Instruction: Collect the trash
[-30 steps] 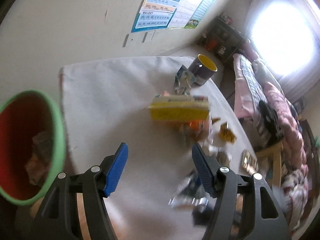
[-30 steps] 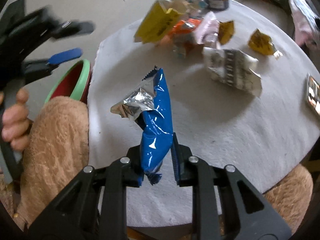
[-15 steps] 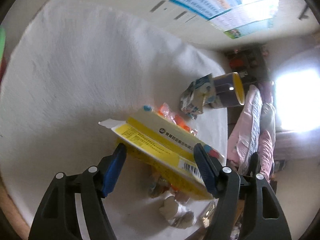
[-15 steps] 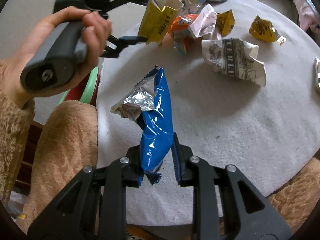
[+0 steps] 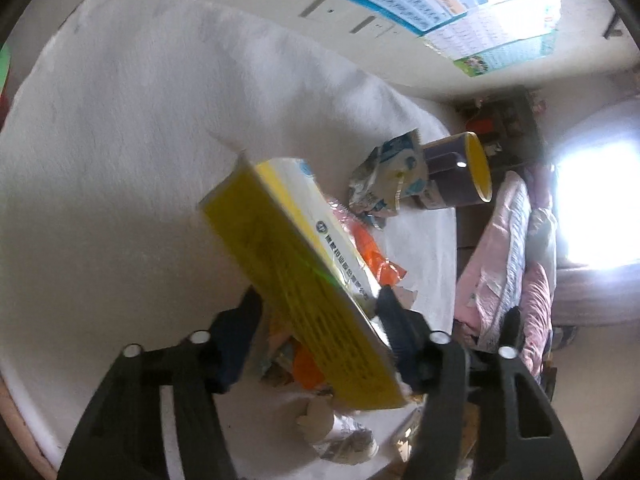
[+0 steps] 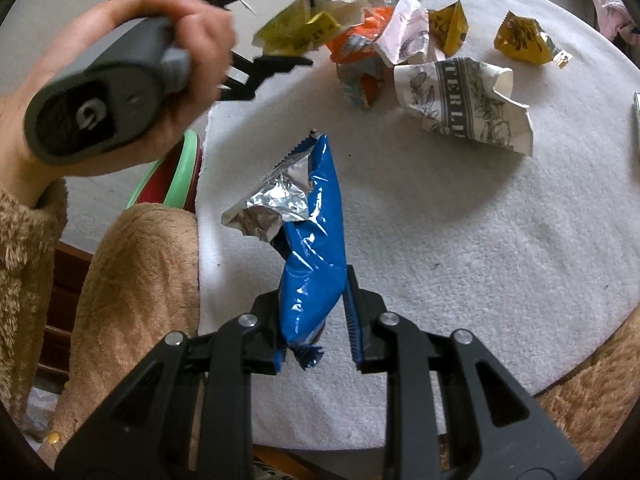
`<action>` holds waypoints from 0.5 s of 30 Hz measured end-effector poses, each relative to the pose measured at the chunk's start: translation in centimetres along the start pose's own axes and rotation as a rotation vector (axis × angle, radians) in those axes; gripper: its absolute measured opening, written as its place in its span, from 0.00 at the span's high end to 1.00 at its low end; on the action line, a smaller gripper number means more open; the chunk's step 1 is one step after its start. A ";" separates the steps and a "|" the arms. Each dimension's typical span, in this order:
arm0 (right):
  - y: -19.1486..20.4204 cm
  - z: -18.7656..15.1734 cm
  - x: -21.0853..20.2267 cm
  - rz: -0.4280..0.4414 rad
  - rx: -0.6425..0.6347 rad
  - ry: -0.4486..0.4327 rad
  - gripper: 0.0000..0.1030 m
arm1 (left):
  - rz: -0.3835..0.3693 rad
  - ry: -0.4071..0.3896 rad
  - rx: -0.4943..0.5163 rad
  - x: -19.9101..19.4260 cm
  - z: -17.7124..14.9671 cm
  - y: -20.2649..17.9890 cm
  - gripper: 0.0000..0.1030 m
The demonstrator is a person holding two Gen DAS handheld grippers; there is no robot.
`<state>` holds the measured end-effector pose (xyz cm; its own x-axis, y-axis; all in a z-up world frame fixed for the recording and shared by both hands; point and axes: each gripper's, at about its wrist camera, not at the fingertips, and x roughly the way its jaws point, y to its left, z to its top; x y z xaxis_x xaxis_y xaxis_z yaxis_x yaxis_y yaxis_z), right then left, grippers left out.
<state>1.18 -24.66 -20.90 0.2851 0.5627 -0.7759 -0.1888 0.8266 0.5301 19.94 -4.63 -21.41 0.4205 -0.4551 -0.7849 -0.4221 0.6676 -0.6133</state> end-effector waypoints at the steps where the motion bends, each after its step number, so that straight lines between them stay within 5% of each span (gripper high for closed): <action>1: 0.0 0.0 0.1 -0.001 0.001 0.001 0.76 | -0.018 0.007 0.011 -0.4 0.1 0.0 0.62; 9: 0.3 0.1 0.5 -0.011 -0.004 0.007 0.76 | 0.007 0.015 0.181 -4.7 0.1 1.0 0.68; 15: 1.1 0.0 0.8 -0.022 -0.031 0.000 0.60 | 0.214 -0.001 0.437 -7.3 -1.4 2.2 0.67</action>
<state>1.19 -23.31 -20.94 0.2894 0.5446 -0.7872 -0.2112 0.8385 0.5024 14.82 -0.71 -17.15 0.3615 -0.2801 -0.8893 -0.1227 0.9312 -0.3431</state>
